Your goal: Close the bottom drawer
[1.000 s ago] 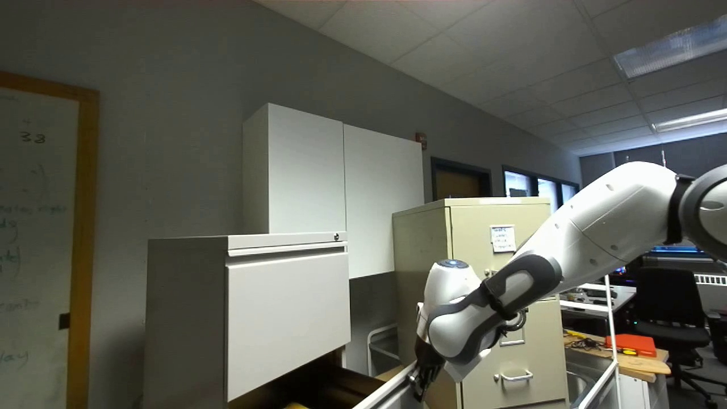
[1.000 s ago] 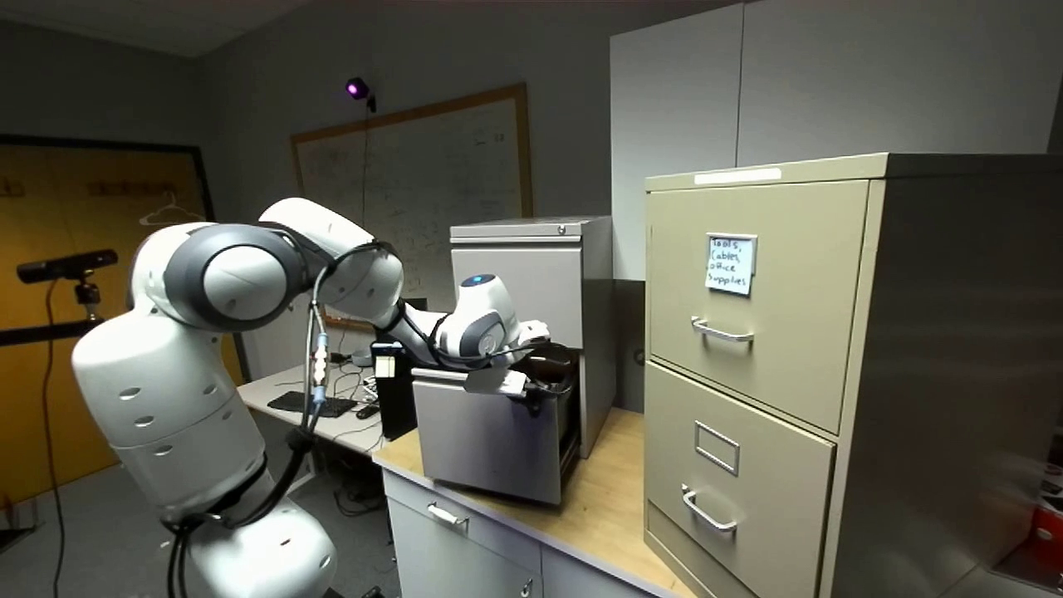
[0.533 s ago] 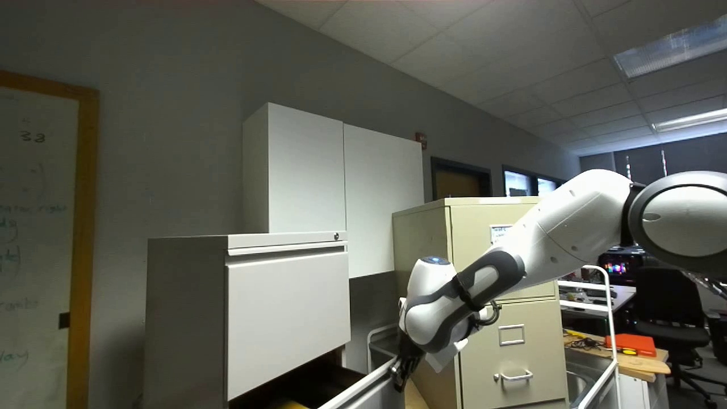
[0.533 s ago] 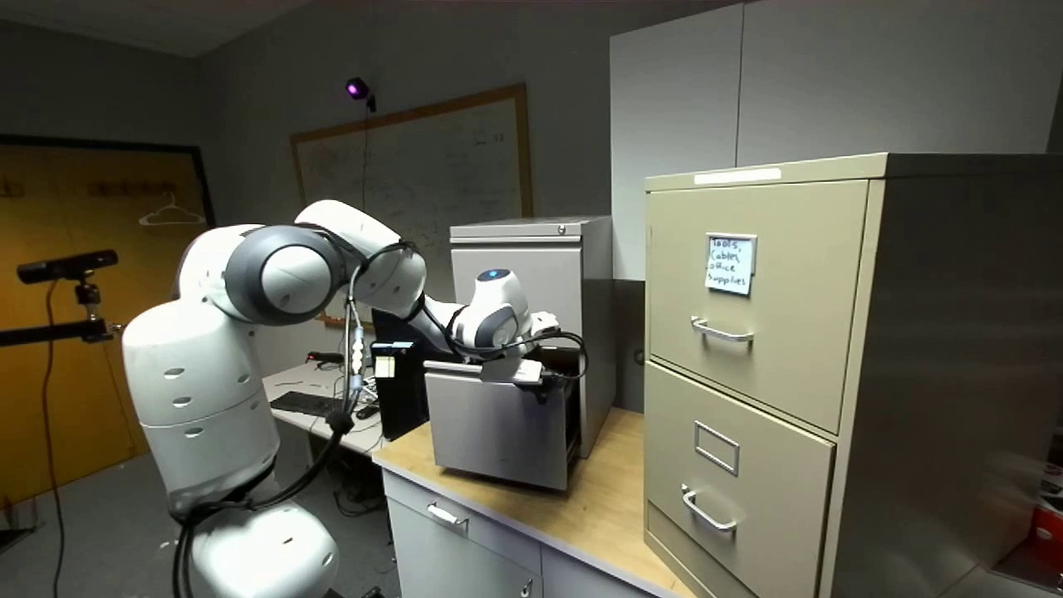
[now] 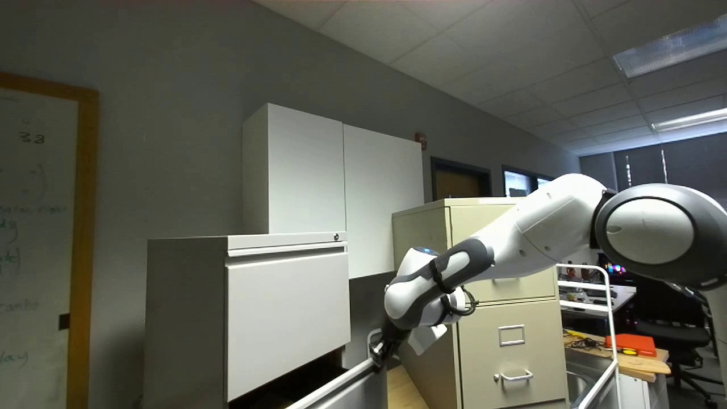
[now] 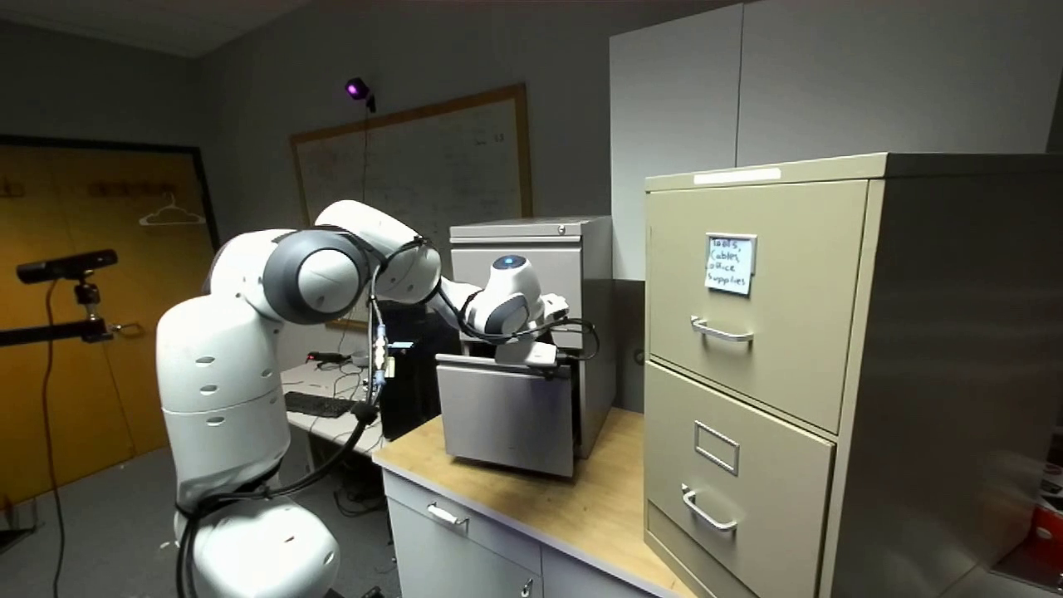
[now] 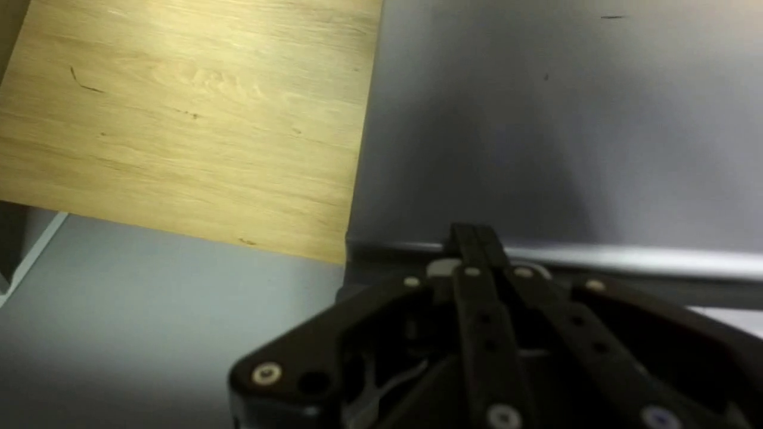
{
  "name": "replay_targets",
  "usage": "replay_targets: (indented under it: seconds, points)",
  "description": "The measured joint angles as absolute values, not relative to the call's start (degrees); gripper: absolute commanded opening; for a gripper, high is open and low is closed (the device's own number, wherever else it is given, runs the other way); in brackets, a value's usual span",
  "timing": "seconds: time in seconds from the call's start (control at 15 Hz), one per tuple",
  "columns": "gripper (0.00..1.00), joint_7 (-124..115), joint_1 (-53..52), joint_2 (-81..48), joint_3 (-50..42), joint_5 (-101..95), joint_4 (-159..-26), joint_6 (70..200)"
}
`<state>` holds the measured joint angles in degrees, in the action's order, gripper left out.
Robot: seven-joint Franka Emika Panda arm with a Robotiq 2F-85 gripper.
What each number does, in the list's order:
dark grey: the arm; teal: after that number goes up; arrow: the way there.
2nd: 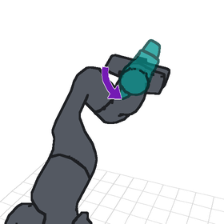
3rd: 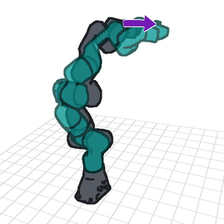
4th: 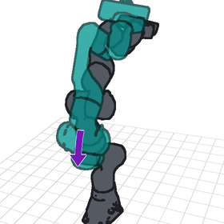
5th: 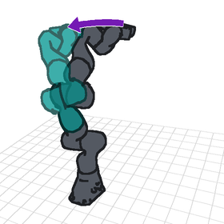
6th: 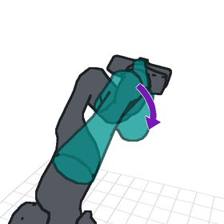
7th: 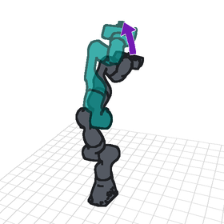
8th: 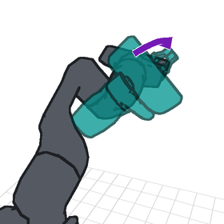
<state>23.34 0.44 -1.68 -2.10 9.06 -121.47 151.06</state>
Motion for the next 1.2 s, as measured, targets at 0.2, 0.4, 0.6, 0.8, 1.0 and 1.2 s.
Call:
replay_targets:
  seconds: [0.2,0.4,0.6,0.8,1.0,1.2]
  points:
    - [0.0,27.3,0.6,-5.1,-1.8,13.2,-117.5,151.0]
    - [0.0,29.4,1.3,-8.8,-0.8,15.5,-113.0,150.6]
    - [0.0,29.7,2.3,-12.5,0.6,15.7,-108.2,150.1]
    - [0.0,29.7,3.2,-16.0,1.9,15.5,-103.5,149.3]
    - [0.0,29.7,3.9,-19.2,2.8,15.2,-98.8,147.9]
    - [0.0,29.7,4.6,-22.4,3.8,15.1,-94.2,146.6]
